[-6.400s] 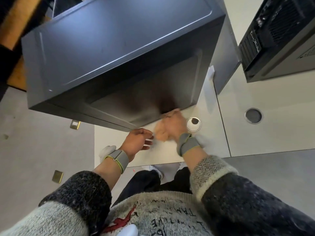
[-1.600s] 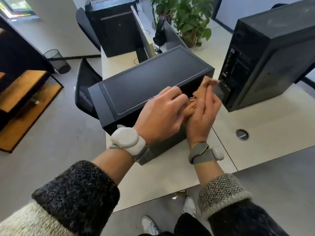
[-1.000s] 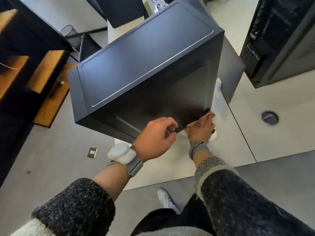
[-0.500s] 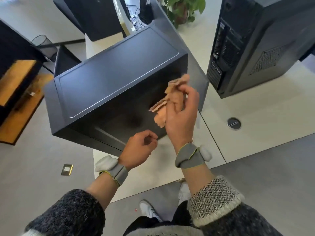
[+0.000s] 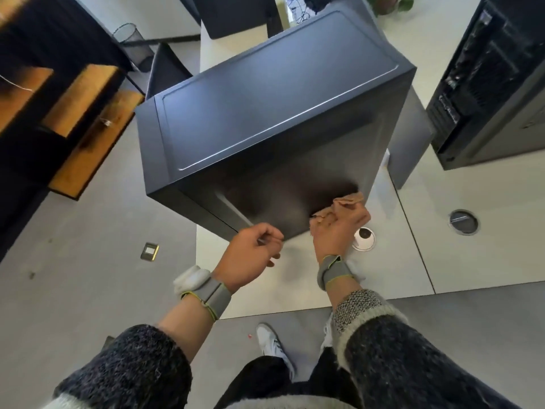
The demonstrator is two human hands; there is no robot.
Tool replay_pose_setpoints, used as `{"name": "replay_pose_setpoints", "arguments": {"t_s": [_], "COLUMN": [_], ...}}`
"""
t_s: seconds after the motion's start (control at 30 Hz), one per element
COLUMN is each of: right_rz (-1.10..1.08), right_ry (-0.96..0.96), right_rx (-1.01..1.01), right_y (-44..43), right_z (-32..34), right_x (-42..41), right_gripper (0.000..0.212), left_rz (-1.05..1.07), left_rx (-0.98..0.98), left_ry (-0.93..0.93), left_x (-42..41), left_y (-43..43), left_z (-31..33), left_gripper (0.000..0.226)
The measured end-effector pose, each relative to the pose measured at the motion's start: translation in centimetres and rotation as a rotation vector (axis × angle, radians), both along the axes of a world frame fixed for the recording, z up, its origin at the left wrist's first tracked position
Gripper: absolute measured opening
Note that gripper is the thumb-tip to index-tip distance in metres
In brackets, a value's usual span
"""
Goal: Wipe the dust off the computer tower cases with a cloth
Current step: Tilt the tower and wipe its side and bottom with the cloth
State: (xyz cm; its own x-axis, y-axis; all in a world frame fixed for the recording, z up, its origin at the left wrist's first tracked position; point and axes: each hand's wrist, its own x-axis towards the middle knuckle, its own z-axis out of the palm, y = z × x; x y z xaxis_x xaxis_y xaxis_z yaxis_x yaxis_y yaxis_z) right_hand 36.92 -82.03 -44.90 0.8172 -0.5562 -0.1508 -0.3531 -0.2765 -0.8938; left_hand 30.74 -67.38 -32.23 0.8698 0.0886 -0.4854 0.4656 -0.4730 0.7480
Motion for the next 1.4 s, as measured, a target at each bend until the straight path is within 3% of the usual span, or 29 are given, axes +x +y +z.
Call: {"name": "replay_pose_setpoints", "arguments": {"t_s": [0.17,0.2,0.23,0.27,0.3,0.4,0.57,0.73,0.8,0.9,0.97,1.07,1.2,1.23,1.3,1.37,1.4], "right_rz": [-0.003,0.016,0.050,0.048,0.009,0.000,-0.082,0.073,0.073,0.026,0.034,-0.012,-0.016,-0.005,0.033,0.005,0.008], "right_ry": [0.418,0.442,0.439,0.368,0.296,0.183,-0.252,-0.756,-0.817,-0.740,-0.614,-0.337,0.011,0.103,0.219,0.181,0.149], "right_rx": [0.036,0.129,0.196,0.301,0.347,0.276,0.308,0.022,-0.066,-0.145,-0.095,0.020,0.008,0.019,0.083,0.160,0.183], "right_y": [-0.3,-0.8,-1.4,-1.7,-1.9,-1.7,-0.2,0.9,1.7,2.5,3.1,3.4,2.6,2.2,2.1,1.8,1.9], "right_z": [-3.2,-2.5,-2.2,-2.3,-1.9,4.5,14.2,19.4,18.7,14.1,9.7,4.0,-4.6,-5.7,-2.0,-1.4,-0.5], "right_x": [1.5,1.7,1.8,1.8,1.7,0.6,-0.8,-0.9,-0.5,-0.3,-0.8,-1.4,-1.3,-1.1,-1.1,-0.4,-0.4], "right_gripper": [0.070,0.054,0.020,0.019,0.037,0.020,0.038,0.035,0.032,0.039,0.037,0.034,0.051,0.048,0.014,0.032,0.028], "left_rz": [0.037,0.043,0.051,0.057,0.065,0.078,0.058,0.023,0.027,0.049,0.072,0.102,0.122,0.124,0.129,0.145,0.154], "left_rx": [-0.001,-0.005,-0.010,-0.016,-0.019,-0.077,-0.150,-0.167,-0.163,-0.130,-0.099,-0.069,-0.037,-0.032,-0.027,-0.011,-0.006], "left_ry": [0.029,0.034,0.038,0.044,0.057,0.074,0.094,0.108,0.117,0.122,0.134,0.162,0.174,0.173,0.172,0.179,0.182], "left_x": [-1.0,-1.1,-1.1,-1.1,-1.1,-1.0,-0.1,0.4,0.1,-0.8,-1.2,-1.7,-2.2,-2.1,-1.9,-1.5,-1.4], "left_y": [1.7,1.9,2.2,2.3,2.2,2.0,1.5,1.6,2.2,3.7,4.9,6.6,8.3,8.6,8.9,9.0,9.1], "left_z": [-0.5,-0.8,-1.0,-1.0,-1.2,-1.5,-2.0,-2.2,-2.3,-2.8,-3.0,-3.1,-3.2,-3.3,-3.4,-3.5,-3.6], "left_gripper": [0.010,0.009,0.009,0.009,0.009,0.008,0.009,0.010,0.010,0.009,0.009,0.009,0.011,0.011,0.012,0.011,0.011]}}
